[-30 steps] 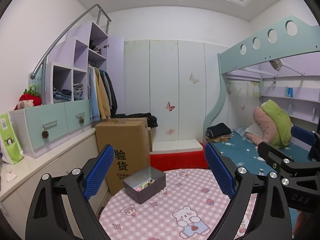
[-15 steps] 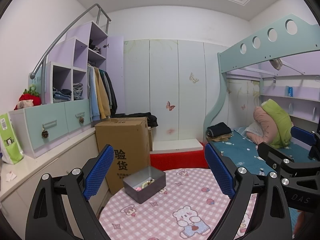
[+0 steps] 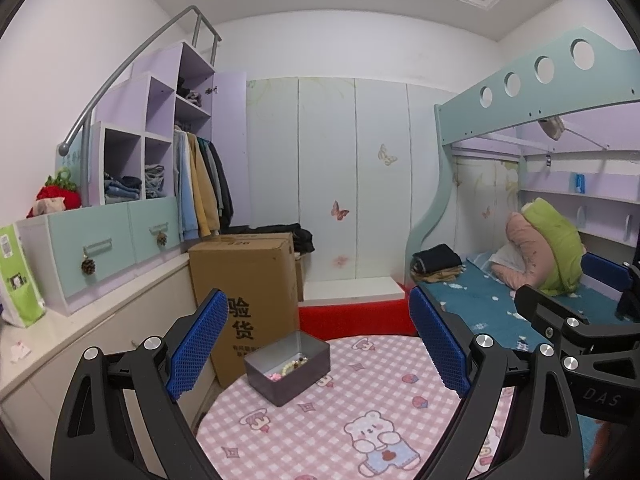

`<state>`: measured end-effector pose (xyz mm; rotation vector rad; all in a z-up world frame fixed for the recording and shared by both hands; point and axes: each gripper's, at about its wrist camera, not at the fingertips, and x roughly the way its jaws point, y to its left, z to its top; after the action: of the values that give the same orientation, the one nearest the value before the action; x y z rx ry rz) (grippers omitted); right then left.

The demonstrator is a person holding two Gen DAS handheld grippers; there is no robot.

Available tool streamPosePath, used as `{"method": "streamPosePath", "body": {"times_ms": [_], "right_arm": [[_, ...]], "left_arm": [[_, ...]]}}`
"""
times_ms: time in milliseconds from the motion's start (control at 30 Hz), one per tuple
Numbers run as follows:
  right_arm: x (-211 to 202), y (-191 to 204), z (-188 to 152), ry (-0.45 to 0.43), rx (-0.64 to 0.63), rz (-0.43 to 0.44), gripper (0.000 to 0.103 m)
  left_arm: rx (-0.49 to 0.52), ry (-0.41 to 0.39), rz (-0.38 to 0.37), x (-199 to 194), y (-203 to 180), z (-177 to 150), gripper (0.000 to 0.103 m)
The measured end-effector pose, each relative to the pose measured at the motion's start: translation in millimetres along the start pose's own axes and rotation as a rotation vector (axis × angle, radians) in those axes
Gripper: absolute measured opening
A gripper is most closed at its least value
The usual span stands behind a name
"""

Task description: Organize jewelry

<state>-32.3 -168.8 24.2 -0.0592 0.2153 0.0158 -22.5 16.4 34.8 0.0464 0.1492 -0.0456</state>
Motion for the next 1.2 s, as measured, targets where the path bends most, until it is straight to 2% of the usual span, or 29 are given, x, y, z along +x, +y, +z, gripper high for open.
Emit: {"method": "streamPosePath", "body": {"times_ms": [1200], "right_arm": [[6.3, -1.4, 1.3, 0.019, 0.003, 0.002, 0.096]], "left_arm": [[0.009, 0.006, 0.0, 8.3, 0.1, -1.5, 0.089]]}}
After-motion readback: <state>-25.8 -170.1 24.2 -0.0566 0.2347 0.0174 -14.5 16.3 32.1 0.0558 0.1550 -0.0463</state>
